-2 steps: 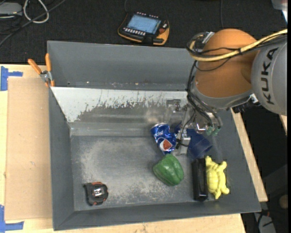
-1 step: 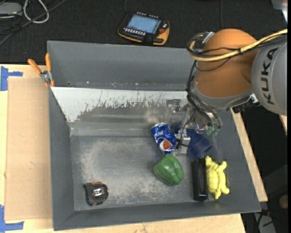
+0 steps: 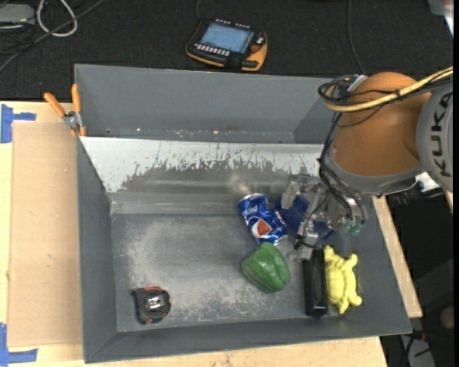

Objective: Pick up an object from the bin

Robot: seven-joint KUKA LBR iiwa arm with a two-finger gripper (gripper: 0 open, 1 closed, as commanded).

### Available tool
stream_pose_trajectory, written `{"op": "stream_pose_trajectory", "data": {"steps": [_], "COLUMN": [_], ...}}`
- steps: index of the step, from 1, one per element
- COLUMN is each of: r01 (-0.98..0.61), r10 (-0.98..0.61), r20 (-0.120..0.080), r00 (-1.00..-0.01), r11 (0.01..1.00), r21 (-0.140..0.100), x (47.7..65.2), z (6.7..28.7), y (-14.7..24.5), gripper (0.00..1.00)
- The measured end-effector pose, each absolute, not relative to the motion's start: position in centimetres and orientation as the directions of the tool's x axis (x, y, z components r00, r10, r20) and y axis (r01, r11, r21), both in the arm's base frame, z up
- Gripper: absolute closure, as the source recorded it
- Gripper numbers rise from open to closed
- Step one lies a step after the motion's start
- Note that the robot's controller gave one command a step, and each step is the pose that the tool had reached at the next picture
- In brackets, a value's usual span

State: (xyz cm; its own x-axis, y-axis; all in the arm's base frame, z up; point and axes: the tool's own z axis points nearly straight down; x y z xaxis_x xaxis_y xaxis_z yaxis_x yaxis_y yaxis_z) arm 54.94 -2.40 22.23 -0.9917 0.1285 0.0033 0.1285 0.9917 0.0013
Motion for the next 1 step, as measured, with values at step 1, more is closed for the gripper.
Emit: {"op": "stream_pose_trajectory", "data": {"steps": [1], "r01": [0.020], "r10": [0.020], "r20": [0.003], "r00": [-1.000], "r11": [1.000], "r21": [0.002], "x": [52.45], "z": [22.11], "y": [-1.64], "gripper": [0.00]}}
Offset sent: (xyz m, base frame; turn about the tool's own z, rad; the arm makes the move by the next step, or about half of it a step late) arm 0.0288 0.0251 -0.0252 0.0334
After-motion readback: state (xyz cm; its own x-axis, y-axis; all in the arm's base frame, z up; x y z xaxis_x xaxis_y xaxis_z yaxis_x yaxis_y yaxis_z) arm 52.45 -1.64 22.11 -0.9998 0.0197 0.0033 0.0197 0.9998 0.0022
